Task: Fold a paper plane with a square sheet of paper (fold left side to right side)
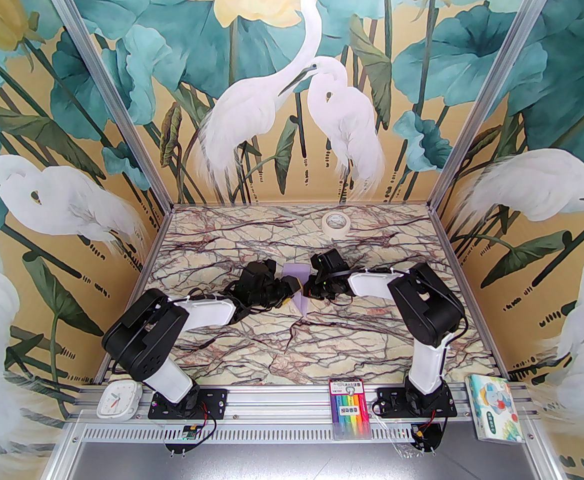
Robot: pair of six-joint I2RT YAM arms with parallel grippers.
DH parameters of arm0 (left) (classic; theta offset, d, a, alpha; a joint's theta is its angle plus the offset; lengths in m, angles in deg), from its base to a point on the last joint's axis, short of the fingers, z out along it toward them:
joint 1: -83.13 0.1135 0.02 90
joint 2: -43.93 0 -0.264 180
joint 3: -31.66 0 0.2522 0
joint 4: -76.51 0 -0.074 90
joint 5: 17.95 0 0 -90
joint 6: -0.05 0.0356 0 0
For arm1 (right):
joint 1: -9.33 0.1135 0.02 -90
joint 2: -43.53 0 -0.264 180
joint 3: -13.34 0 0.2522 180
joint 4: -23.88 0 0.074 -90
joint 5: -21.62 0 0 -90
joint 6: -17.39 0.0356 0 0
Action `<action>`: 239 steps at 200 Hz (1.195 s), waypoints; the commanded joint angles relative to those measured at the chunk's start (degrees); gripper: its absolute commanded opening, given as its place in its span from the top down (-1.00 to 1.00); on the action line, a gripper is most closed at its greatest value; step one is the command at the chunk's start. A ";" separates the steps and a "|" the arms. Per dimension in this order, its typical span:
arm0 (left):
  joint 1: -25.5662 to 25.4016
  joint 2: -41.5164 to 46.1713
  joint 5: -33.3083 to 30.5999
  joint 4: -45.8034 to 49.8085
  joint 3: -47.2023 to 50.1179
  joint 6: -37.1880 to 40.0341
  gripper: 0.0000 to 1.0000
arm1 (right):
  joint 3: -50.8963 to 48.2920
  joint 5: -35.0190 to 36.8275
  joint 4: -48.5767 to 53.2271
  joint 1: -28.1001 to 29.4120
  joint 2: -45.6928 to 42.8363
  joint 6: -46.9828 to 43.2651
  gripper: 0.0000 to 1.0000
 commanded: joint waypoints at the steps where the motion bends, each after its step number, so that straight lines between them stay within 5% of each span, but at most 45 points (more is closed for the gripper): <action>1: 0.43 -2.87 2.47 -6.59 1.08 -3.10 -0.04 | -1.38 0.39 1.09 0.00 0.43 0.85 1.00; 90: 0.85 -4.99 2.87 -5.25 0.85 -4.01 0.67 | -2.16 0.05 0.18 -0.71 -1.17 1.20 1.00; 200: 0.85 -4.95 1.73 -0.75 -1.05 -3.93 0.73 | -14.76 -3.61 -16.09 -4.32 -14.37 9.14 1.00; 239: 0.84 -5.51 2.08 -1.20 -1.49 -4.19 0.73 | -19.66 -5.23 -23.76 -4.37 -16.86 14.07 0.68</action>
